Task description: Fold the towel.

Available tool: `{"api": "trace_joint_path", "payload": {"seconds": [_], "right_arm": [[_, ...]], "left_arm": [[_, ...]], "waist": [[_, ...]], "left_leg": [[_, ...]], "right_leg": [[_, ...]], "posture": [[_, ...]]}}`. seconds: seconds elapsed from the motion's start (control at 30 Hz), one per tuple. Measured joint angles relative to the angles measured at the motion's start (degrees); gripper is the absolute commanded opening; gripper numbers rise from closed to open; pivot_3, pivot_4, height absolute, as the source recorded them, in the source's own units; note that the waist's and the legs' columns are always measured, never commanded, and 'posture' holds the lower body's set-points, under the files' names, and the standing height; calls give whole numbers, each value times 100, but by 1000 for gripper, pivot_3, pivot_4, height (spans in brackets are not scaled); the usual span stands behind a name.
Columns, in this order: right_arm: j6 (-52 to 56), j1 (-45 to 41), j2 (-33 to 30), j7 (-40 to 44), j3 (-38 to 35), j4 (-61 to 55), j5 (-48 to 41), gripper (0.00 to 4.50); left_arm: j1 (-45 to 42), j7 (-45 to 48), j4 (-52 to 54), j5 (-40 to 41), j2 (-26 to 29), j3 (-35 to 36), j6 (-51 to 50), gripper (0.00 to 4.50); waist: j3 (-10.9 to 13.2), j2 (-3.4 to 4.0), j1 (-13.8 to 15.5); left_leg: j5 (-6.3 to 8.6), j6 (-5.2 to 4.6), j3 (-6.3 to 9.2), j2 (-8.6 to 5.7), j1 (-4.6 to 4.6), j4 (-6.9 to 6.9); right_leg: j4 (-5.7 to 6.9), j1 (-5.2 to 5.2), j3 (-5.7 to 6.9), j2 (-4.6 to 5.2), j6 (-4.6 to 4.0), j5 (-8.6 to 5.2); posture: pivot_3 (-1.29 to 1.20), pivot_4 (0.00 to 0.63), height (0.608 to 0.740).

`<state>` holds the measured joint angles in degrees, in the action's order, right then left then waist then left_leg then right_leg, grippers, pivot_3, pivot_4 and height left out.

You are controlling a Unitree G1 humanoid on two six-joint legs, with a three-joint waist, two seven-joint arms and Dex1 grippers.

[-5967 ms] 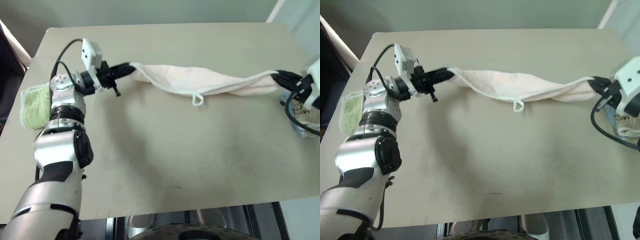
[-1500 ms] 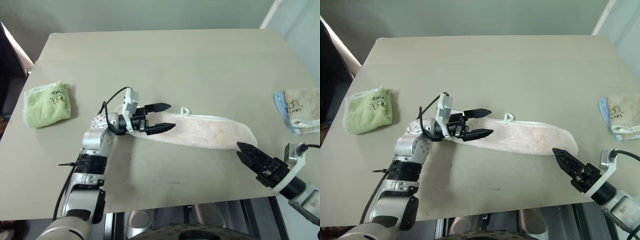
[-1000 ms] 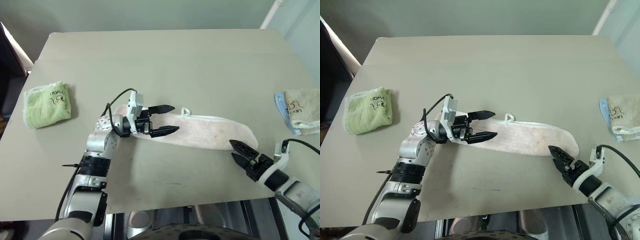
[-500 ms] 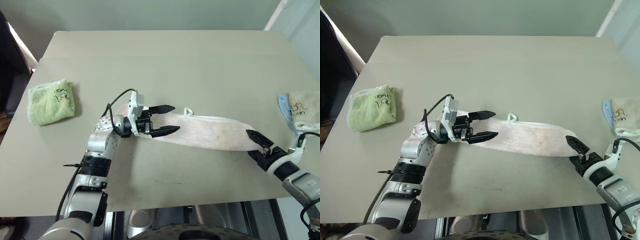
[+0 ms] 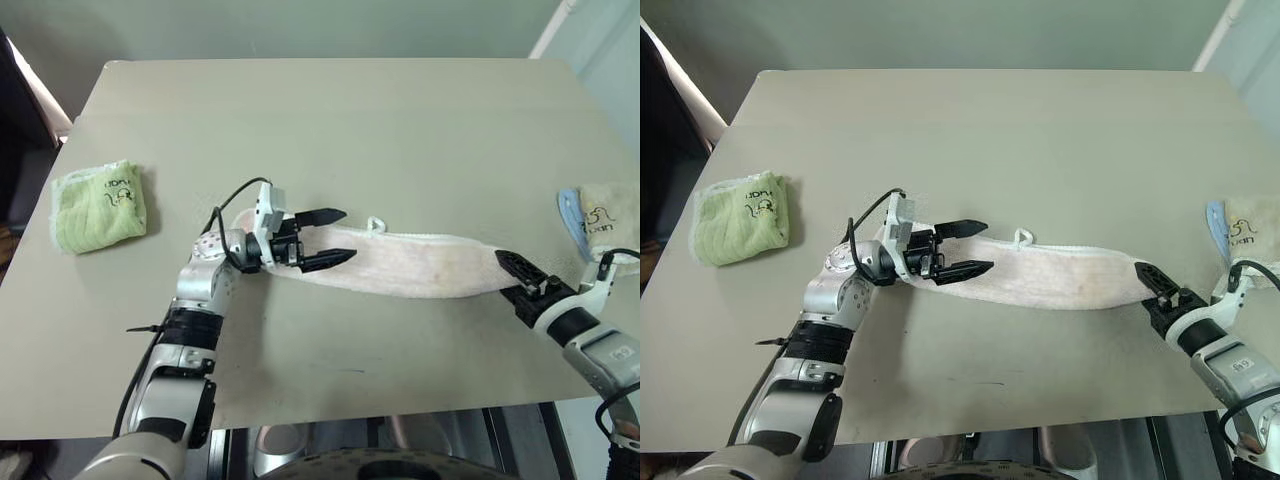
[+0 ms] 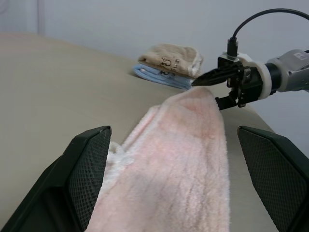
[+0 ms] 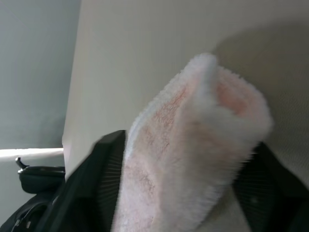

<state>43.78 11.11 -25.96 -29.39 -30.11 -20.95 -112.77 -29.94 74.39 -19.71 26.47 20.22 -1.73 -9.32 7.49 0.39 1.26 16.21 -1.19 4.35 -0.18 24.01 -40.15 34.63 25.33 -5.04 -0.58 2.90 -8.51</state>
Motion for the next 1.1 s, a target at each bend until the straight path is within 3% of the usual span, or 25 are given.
{"api": "trace_joint_path", "payload": {"seconds": [0.2, 0.53, 0.77, 0.9, 1.1], "right_arm": [[-28, 279, -62, 127, -77, -175, 0, 21], [-20, 786, -358, 498, -472, -171, -1, 21], [156, 1058, -1461, 1190, -1117, 239, 56, 21], [566, 1008, -2214, 2043, -1087, -489, 617, 21], [624, 309, -2707, 2579, -383, -1263, 932, 21]], "left_arm": [[-68, -132, -302, -145, -4, 115, 322, 4500], [-243, -236, -576, -230, -90, 117, 607, 4500], [-300, -389, -753, -325, -166, 149, 782, 4500], [-439, -469, -763, -336, -224, 149, 841, 4500], [-473, -504, -803, -381, -208, 160, 893, 4500]], "waist": [[0, 0, 3], [0, 1, 11], [1, 4, 37], [1, 3, 15], [2, 5, 12]], "left_leg": [[15, -1, -2, 0, 1, 0], [21, -1, -4, 0, 0, -1], [27, 1, -14, -3, 0, 0], [26, 3, -15, 2, -3, -1], [25, 4, -17, 2, -4, -4]], "right_leg": [[1, 0, 1, 1, 1, -15], [1, -1, 1, 1, -3, -22], [4, 0, 1, 8, -29, -45], [20, 4, 4, 0, -26, -44], [22, 5, 3, 0, -10, -37]], "posture": [[0, 150, 740], [0, 150, 740], [0, 150, 740], [0, 150, 740], [0, 150, 740]]}}
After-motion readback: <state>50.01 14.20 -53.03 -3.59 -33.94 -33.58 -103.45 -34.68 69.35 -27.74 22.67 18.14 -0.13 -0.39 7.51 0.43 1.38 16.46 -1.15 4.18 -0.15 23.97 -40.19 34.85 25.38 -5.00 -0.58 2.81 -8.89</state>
